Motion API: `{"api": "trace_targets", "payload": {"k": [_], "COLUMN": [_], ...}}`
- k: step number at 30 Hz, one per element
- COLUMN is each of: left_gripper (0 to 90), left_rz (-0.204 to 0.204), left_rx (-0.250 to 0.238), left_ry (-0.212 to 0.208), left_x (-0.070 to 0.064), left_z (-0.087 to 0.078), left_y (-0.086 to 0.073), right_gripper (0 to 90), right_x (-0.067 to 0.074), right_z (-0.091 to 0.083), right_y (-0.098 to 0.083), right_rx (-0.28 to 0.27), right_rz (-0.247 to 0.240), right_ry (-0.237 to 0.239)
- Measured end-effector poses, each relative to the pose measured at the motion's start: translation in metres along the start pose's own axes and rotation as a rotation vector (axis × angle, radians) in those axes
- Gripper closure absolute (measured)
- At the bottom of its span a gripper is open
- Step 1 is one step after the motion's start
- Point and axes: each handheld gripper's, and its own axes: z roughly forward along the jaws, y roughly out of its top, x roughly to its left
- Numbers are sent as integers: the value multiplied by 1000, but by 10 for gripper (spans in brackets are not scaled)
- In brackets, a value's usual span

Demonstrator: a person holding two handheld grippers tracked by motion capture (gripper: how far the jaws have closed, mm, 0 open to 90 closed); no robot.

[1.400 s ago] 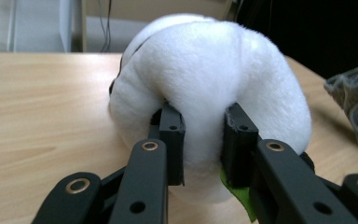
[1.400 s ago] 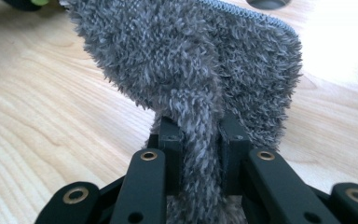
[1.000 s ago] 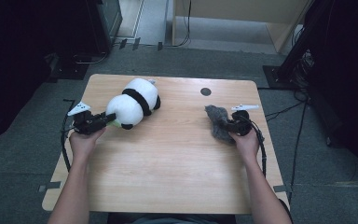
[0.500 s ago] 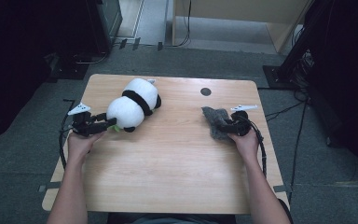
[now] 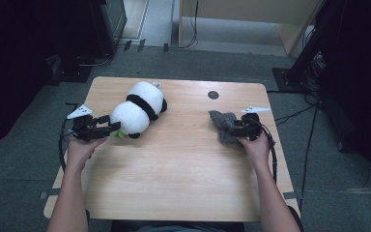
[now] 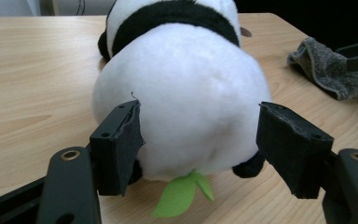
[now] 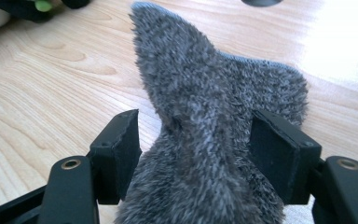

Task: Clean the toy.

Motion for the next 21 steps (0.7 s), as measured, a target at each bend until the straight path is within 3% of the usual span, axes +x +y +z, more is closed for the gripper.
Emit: {"api": "trace_targets", "payload": {"k": [8, 14, 16, 21], "left_gripper": [293, 293, 296, 296], "left_rz": [26, 63, 88, 95], "left_rx": [-23, -1, -9, -37], "left_ry": [-29, -62, -67, -95], "left_x": [-19, -36, -43, -54], "left_z": [0, 8, 9, 11], "left_y": [9, 13, 15, 18], "right_gripper": [363, 378, 378, 377], "right_x": [20, 36, 41, 53], "right_z": [-11, -14, -14, -16], "right_y": [3, 5, 6, 7], "right_rx": [-34, -45, -45, -55], "right_rz": [-47, -72, -86, -111], "right_ry": [25, 53, 61, 90]}}
